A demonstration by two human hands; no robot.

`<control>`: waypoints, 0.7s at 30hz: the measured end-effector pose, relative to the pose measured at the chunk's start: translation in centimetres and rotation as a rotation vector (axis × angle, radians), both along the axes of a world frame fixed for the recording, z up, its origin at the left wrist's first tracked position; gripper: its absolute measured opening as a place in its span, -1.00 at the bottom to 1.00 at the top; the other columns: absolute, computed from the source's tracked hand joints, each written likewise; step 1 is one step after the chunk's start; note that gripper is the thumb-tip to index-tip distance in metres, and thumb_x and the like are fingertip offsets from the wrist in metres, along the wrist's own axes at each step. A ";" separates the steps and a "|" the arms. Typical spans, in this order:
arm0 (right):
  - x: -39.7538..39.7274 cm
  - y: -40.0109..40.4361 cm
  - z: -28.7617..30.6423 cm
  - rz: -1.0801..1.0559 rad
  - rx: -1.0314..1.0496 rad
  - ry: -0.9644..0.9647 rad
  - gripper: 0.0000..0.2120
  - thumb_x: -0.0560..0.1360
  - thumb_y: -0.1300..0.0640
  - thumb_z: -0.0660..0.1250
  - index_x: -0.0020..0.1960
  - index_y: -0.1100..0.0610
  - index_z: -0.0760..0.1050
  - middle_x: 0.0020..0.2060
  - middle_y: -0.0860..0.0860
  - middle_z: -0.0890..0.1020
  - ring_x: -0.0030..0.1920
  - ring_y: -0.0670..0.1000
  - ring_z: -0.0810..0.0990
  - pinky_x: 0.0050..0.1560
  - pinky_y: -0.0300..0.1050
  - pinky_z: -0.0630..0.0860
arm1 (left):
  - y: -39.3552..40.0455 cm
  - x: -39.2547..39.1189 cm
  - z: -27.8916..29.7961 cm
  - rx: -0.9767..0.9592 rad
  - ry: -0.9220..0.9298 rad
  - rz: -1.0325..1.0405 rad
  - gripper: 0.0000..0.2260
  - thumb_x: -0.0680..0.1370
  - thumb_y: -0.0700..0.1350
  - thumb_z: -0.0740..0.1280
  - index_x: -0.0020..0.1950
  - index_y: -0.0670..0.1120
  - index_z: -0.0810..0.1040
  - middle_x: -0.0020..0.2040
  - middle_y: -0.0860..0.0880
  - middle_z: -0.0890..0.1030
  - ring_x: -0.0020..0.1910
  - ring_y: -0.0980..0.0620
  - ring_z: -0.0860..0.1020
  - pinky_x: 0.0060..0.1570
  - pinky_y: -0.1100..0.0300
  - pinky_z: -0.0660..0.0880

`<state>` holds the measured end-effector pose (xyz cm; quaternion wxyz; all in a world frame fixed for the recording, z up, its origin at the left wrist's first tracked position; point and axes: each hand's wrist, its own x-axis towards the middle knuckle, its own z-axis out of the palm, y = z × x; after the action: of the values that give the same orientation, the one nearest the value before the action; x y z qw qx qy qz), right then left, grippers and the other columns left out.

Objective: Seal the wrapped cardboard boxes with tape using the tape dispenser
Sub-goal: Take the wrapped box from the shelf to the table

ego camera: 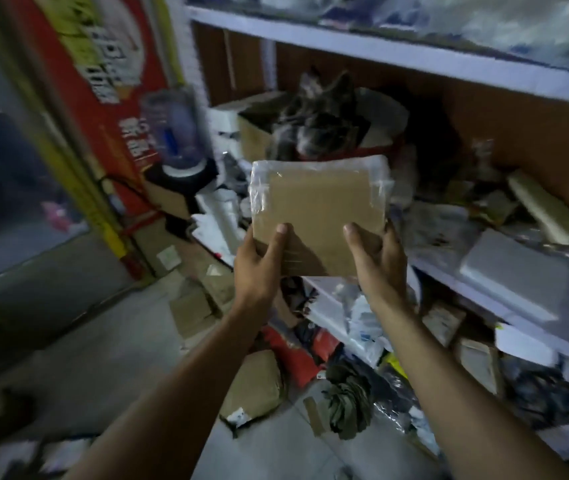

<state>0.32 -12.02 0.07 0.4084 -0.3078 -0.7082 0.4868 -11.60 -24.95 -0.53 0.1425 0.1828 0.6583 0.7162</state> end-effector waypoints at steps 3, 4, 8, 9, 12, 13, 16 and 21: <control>-3.7 -6.6 -0.6 0.124 -0.038 -0.016 -0.42 0.46 -0.24 0.34 0.40 -0.01 0.41 0.16 -0.29 0.59 0.10 -0.33 0.54 0.10 -0.34 0.46 | -7.8 -2.3 -0.5 -0.003 -0.017 0.130 -0.84 0.57 0.09 0.41 0.01 0.02 0.64 -0.18 0.02 0.71 -0.15 -0.02 0.69 -0.14 -0.02 0.64; -4.8 -8.6 -1.0 0.177 -0.048 -0.015 -0.51 0.47 -0.21 0.34 0.32 -0.02 0.43 0.09 -0.37 0.60 0.09 -0.36 0.55 0.08 -0.39 0.46 | -10.5 -2.9 -0.6 -0.012 -0.027 0.168 -0.86 0.57 0.09 0.41 0.00 0.04 0.63 -0.19 -0.01 0.70 -0.16 -0.04 0.69 -0.16 -0.03 0.65; -8.7 -16.7 -2.3 0.361 -0.053 -0.028 -0.49 0.48 -0.19 0.33 0.29 0.11 0.47 0.05 -0.25 0.60 0.09 -0.26 0.56 0.02 -0.50 0.42 | -20.8 -4.8 -1.1 -0.032 -0.043 0.303 -0.76 0.57 0.14 0.39 0.08 0.00 0.64 -0.08 -0.08 0.71 -0.06 -0.09 0.69 -0.12 0.02 0.66; -9.6 -18.7 -2.4 0.410 -0.050 -0.029 -0.43 0.48 -0.20 0.32 0.36 0.13 0.45 0.11 -0.21 0.59 0.11 -0.28 0.54 0.04 -0.50 0.42 | -23.3 -5.0 -1.2 -0.038 -0.040 0.346 -0.71 0.56 0.16 0.38 0.12 -0.02 0.64 -0.09 -0.01 0.71 -0.07 -0.02 0.68 -0.15 0.11 0.64; -12.1 -24.7 -2.7 0.552 -0.049 -0.037 -0.37 0.50 -0.23 0.29 0.49 0.01 0.34 0.29 -0.15 0.55 0.26 -0.21 0.51 0.29 -0.24 0.45 | -29.9 -5.1 -2.0 -0.073 -0.024 0.471 -0.70 0.55 0.23 0.36 0.11 0.06 0.64 -0.05 0.06 0.72 -0.05 0.09 0.68 -0.09 0.12 0.63; -12.9 -26.7 -2.7 0.591 -0.054 -0.043 -0.38 0.49 -0.25 0.28 0.49 -0.03 0.34 0.28 -0.17 0.56 0.26 -0.21 0.51 0.30 -0.17 0.46 | -32.1 -5.0 -2.3 -0.091 -0.011 0.518 -0.69 0.53 0.27 0.35 0.10 0.09 0.63 -0.03 0.08 0.72 -0.03 0.11 0.68 -0.05 0.09 0.64; -15.1 -32.3 -3.4 0.714 -0.084 -0.074 -0.41 0.49 -0.24 0.29 0.45 -0.02 0.40 0.11 -0.28 0.63 0.11 -0.28 0.57 0.18 -0.19 0.50 | -38.0 -4.2 -3.0 -0.139 0.007 0.702 -0.60 0.50 0.35 0.33 0.14 0.10 0.63 -0.06 0.19 0.71 -0.07 0.25 0.66 -0.12 0.26 0.58; -17.9 -41.2 -5.9 0.954 -0.041 -0.170 -0.51 0.54 -0.16 0.31 0.38 0.07 0.45 -0.20 -0.34 0.64 -0.14 -0.37 0.57 -0.17 -0.50 0.40 | -46.2 -1.6 -4.7 -0.153 -0.085 1.053 -0.72 0.48 0.31 0.39 -0.01 0.15 0.64 -0.21 0.20 0.69 -0.22 0.18 0.67 -0.28 0.12 0.61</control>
<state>-17.53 -53.22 -5.88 0.0741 0.0045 -0.7913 0.6069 -13.18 -71.11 -5.22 -0.1968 -0.2126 0.7049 0.6475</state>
